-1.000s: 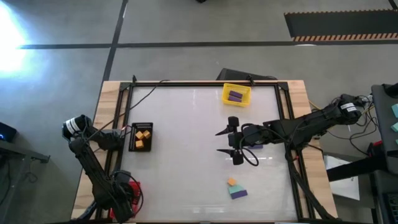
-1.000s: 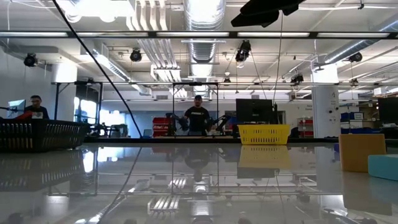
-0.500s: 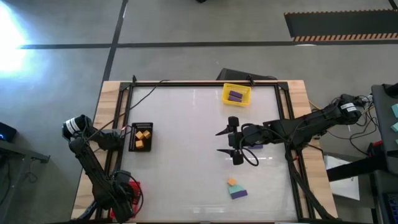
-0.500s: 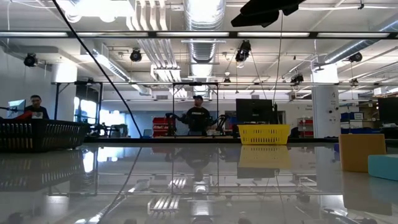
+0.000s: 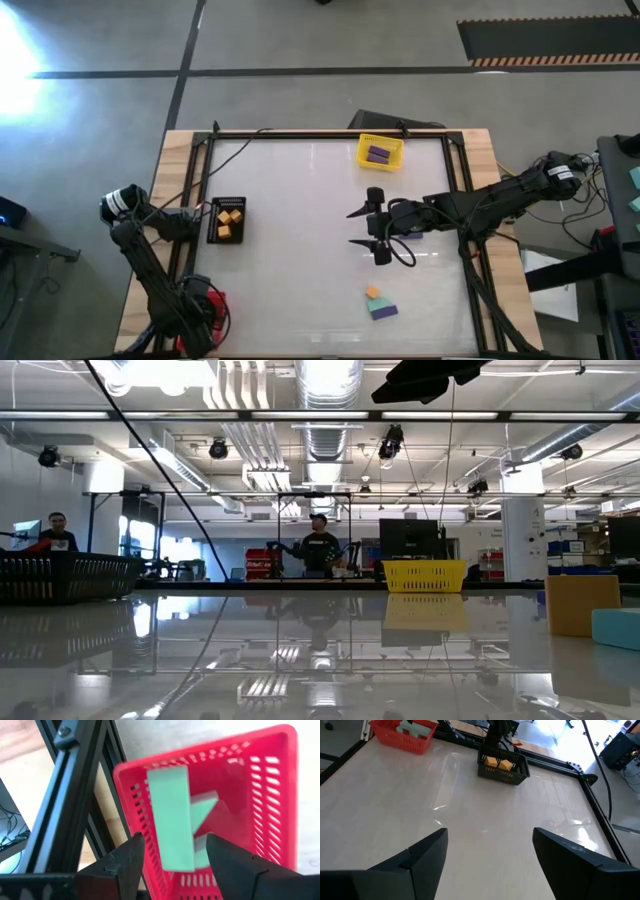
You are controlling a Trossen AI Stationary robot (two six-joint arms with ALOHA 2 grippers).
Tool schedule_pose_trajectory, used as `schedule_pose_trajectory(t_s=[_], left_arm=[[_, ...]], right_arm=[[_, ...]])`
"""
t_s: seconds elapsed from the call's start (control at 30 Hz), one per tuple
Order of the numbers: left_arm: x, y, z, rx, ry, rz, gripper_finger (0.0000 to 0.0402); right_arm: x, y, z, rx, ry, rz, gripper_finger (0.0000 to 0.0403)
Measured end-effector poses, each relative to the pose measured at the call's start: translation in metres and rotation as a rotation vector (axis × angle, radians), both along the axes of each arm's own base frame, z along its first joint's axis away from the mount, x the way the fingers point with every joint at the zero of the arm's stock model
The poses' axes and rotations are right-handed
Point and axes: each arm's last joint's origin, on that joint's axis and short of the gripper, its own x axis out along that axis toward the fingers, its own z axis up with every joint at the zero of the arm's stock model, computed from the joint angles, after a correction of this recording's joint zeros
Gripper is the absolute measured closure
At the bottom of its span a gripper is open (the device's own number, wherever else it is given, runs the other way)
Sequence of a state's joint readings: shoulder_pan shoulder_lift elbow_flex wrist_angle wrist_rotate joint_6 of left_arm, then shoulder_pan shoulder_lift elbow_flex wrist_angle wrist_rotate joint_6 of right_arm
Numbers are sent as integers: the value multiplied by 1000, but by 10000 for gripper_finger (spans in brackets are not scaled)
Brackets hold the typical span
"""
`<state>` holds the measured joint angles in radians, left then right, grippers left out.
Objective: Sort & place blocks by color
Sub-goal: Put the purple block into the yellow bin
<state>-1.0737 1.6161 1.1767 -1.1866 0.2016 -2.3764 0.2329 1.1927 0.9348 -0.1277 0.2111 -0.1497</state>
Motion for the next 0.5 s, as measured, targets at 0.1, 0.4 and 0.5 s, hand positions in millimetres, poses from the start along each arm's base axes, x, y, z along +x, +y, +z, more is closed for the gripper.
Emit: schedule_pose_trajectory(t_s=[0.1,0.4,0.5], left_arm=[[3,-3,7,-27,-15,4,206],[21,-8,33,-38,-205,25,205],[29,-7,43,-10,-331,-6,205]], right_arm=[[0,0,0,0,0,0,119],[0,0,0,8,0,-5,119],[0,0,0,8,0,-5,119]])
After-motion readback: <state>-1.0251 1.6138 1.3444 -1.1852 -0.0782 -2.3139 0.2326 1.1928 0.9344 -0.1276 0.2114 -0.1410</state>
